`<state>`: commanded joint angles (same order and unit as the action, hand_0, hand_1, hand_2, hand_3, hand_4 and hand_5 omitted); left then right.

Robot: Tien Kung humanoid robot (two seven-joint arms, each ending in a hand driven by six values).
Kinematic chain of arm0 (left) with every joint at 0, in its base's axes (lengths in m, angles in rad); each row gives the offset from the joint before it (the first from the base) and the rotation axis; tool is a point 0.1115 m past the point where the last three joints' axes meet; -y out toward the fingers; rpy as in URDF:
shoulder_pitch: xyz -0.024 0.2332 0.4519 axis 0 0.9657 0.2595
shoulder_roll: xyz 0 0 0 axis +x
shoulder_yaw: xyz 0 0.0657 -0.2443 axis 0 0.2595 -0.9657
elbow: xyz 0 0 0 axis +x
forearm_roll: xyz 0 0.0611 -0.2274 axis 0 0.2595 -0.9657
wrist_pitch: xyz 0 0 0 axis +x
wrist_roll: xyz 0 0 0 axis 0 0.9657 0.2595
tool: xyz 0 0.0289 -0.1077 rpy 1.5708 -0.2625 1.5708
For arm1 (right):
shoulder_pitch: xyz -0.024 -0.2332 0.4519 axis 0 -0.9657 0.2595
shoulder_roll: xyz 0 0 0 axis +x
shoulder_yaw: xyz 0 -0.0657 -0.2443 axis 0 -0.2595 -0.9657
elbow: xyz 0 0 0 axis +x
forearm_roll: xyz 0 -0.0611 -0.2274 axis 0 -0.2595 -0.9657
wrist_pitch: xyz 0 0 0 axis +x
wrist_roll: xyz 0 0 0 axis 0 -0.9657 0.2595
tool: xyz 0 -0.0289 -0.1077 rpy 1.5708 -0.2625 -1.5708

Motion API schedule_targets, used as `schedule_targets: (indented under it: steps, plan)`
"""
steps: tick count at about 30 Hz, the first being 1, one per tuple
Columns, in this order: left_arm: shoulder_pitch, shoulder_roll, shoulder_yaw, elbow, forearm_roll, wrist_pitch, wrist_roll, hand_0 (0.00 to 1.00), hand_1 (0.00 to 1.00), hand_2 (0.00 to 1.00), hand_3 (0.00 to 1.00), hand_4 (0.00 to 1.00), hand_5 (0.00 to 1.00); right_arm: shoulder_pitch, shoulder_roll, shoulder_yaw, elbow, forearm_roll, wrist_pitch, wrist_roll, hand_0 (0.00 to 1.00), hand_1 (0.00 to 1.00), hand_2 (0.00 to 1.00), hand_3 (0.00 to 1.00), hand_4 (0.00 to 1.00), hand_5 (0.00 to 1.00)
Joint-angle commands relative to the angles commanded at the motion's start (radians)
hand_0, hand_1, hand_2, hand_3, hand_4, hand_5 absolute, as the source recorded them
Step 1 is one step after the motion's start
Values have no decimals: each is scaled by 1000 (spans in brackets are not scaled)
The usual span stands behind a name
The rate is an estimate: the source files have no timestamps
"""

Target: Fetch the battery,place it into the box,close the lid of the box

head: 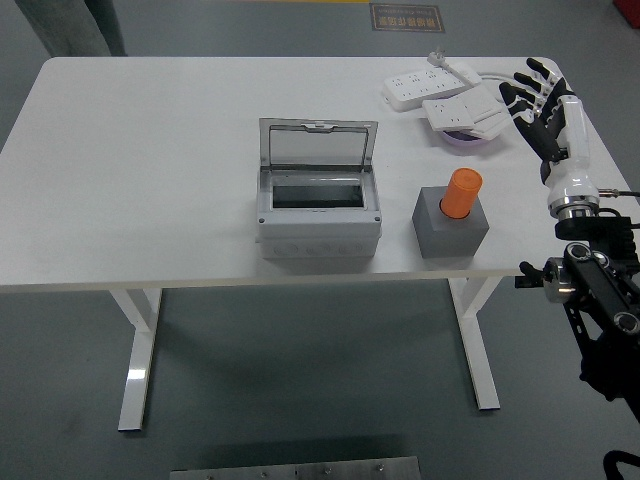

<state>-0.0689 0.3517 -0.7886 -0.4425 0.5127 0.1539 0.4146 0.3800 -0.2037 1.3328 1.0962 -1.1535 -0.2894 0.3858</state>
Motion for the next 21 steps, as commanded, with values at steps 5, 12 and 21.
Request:
schedule_targets:
  steps: [5,12,21]
  plan:
    - [-2,-1,0,0,3,-3,0,657,681,545,554,449,2,8,20,-22,-51,-3,-37,43,686,678,705,756,941,299]
    - [-6,-1,-4,0,13,-6,4,658,679,544,554,441,2,27,44,-55,-109,0,-46,53,667,663,690,744,936,300]
    - [-9,-2,-10,0,23,-8,8,656,680,539,550,434,2,38,63,-117,-153,12,-42,46,769,738,747,767,937,304]
